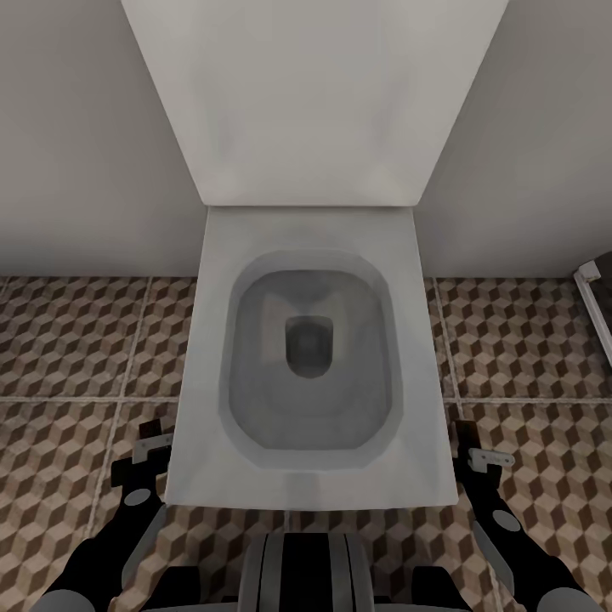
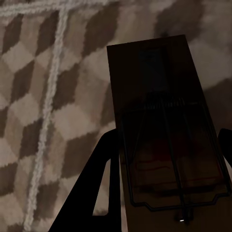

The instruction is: Take the four mousetraps from the cabinet in the bathroom and place them on the bathroom floor. Make sure all four end up on the same floor surface, and ensure that at least two of them are either under or directly next to the same bathroom sink.

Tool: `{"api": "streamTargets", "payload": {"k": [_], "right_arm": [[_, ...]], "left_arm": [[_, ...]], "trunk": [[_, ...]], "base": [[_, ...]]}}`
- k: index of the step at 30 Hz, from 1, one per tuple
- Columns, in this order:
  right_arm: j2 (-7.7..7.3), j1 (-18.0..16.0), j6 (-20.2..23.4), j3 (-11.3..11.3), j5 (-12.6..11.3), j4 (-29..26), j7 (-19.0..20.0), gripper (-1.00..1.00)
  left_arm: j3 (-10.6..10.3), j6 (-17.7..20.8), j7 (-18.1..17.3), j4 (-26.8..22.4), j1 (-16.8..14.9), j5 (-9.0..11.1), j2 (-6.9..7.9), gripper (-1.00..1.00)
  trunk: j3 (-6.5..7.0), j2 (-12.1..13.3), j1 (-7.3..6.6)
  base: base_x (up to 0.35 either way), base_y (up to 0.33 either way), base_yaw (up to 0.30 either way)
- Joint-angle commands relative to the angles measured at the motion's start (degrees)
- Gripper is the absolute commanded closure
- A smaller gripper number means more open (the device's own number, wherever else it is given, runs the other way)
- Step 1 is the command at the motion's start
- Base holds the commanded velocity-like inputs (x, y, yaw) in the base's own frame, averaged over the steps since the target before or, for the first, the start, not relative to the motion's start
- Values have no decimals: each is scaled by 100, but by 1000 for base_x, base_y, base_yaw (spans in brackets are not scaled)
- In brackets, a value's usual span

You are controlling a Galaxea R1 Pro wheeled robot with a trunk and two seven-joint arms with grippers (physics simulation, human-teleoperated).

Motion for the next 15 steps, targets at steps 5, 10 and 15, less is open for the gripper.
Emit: {"api": "streamTargets", "payload": {"k": [5, 10, 15], "right_arm": [[-22, -3, -26, 44, -64, 2, -20, 100], [-38, -3, -26, 45, -64, 2, -20, 100], [-43, -3, -26, 43, -64, 2, -20, 100]], "left_arm": [[-37, 13, 63, -7, -2, 48, 10, 100], [-11, 13, 63, -7, -2, 48, 10, 100], [-5, 13, 63, -7, -2, 48, 10, 100]], "trunk": [[-3, -1, -1], [-3, -1, -1], [-3, -1, -1]], "base": [[0, 0, 0], [0, 0, 0], [0, 0, 0]]}}
